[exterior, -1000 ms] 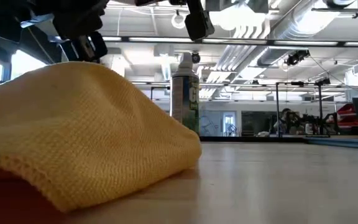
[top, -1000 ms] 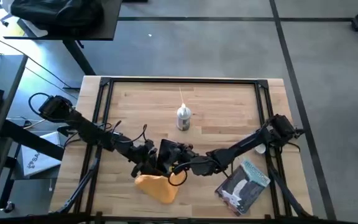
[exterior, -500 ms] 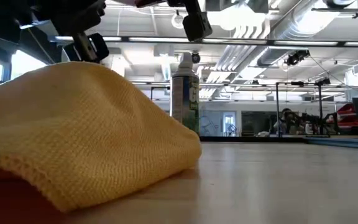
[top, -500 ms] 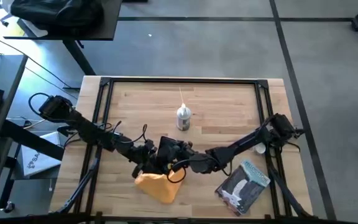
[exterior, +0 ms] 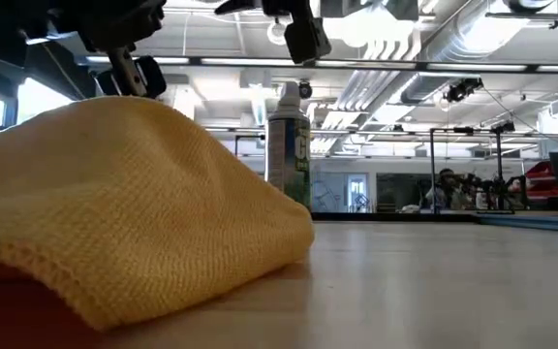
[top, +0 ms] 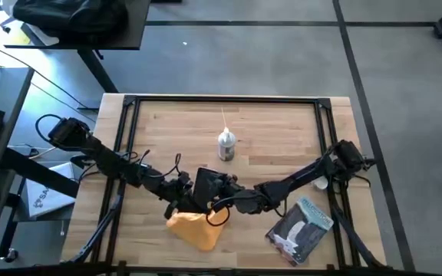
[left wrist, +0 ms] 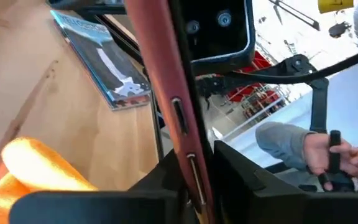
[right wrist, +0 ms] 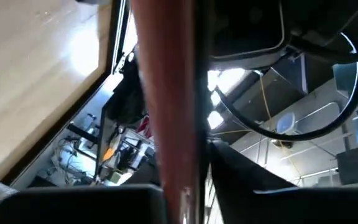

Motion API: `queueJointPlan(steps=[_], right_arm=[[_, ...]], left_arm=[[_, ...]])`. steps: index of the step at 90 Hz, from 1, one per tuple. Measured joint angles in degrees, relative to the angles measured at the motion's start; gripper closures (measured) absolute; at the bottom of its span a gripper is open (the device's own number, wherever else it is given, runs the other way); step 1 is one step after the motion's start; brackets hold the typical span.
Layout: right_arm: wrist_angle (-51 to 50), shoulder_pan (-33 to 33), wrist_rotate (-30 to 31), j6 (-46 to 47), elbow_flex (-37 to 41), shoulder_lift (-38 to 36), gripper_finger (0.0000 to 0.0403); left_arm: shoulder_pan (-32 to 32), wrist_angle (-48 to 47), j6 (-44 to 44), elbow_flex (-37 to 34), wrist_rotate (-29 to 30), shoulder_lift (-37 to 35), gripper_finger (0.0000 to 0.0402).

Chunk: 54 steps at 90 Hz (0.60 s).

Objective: Apply microfiber cloth
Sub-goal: Wipe the phone with the microfiber towel

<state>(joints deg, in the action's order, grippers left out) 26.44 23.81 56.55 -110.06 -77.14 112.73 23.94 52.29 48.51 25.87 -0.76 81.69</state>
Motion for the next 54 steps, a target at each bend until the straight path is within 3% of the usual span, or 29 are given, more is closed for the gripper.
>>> queueJointPlan(steps=[26, 41, 54], right_arm=[[5.11, 1.73, -0.52, 0.78, 0.09, 0.13, 0.0233], [6.46, 4.1, 2.32, 1.78, 0.08, 0.12, 0.0218], [6.39, 6.15, 5.41, 2.21, 0.0, -0.04, 0.0218]], left_arm=[[-0.04, 1.29, 0.68, 0.02, 0.61, -0.57, 0.0382], [-0.04, 0.02, -1.77, 0.04, 0.49, -4.45, 0.0383], [-0.02, -6.65, -3.36, 0.02, 3.18, -10.04, 0.0383]])
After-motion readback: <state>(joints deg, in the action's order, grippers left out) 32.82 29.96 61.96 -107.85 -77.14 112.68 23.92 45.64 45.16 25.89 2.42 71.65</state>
